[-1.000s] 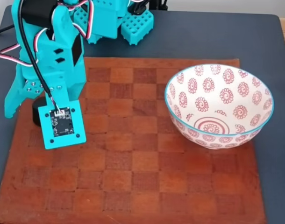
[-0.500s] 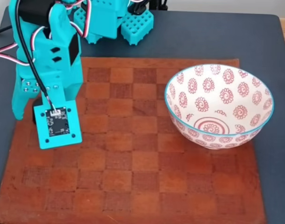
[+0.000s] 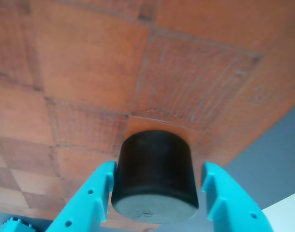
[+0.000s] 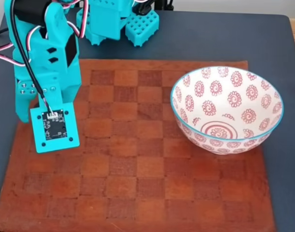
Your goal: Grasp a black cylinder and put it in a bowl.
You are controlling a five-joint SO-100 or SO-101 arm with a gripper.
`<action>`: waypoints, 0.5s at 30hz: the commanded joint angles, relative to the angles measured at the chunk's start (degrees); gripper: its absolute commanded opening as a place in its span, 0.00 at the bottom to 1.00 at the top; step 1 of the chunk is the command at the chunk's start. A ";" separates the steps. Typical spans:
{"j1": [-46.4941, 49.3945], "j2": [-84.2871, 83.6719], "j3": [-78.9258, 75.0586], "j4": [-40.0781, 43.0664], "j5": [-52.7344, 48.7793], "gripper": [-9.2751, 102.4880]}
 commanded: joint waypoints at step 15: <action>0.44 0.53 -1.14 0.09 -0.18 0.21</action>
